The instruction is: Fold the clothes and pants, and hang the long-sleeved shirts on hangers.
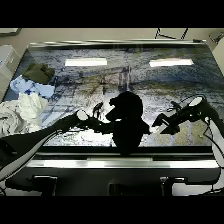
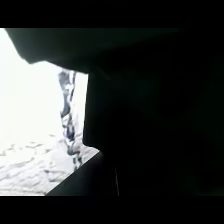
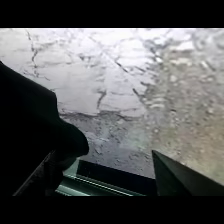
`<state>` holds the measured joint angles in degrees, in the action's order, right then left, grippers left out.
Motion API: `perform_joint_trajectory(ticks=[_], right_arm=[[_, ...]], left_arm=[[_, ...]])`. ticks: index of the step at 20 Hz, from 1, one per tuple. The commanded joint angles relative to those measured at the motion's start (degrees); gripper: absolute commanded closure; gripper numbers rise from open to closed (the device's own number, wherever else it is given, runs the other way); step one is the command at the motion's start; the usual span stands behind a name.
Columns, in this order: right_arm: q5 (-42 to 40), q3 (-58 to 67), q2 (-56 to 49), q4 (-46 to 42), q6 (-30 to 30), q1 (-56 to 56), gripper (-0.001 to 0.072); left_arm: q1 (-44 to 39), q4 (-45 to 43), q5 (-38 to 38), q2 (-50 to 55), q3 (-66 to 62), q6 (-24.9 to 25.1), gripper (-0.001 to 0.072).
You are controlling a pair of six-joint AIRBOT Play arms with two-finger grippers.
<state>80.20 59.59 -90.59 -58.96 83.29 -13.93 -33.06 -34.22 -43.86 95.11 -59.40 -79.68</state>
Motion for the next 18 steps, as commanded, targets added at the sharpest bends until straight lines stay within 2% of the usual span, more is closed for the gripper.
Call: perform_joint_trajectory(ticks=[1,4,5,6,7,8,12,14,18], right_arm=[[-5.2,-4.7,-0.1,5.2,-1.7,0.1,0.0021],[-11.6,-8.4,-0.1,10.0,-4.9,5.0,0.0026],[-13.7,-8.4,-0.1,9.9,-4.6,7.5,0.0101],[-15.2,-8.3,-0.1,10.0,-4.2,9.3,0.0265],[-15.7,-8.0,-0.1,10.1,-4.2,10.5,0.0518],[-14.8,-7.0,-0.1,10.1,-4.2,11.0,0.0675],[-8.3,6.4,5.4,4.0,-4.3,8.2,0.0678],[-9.1,17.6,11.2,0.5,-0.7,4.8,0.0677],[-14.3,37.8,24.4,-0.3,-0.1,0.1,0.0677]], left_arm=[[-0.2,1.0,2.8,-0.8,0.1,0.4,0.0684],[0.2,-1.7,2.8,-3.3,0.1,0.4,0.0685],[0.2,-3.0,2.8,-4.4,0.1,0.4,0.0685],[0.2,-4.2,2.8,-5.4,0.1,0.2,0.0685],[0.4,-5.1,2.8,-6.7,0.1,0.2,0.0685],[0.8,-5.6,2.8,-8.1,0.1,0.2,0.0685],[8.1,-12.9,1.8,-18.3,-3.0,-1.6,0.0687],[14.3,-15.4,0.3,-25.3,-7.6,-1.9,0.0686],[22.2,-15.3,1.2,-38.9,-19.8,-1.7,0.0686]])
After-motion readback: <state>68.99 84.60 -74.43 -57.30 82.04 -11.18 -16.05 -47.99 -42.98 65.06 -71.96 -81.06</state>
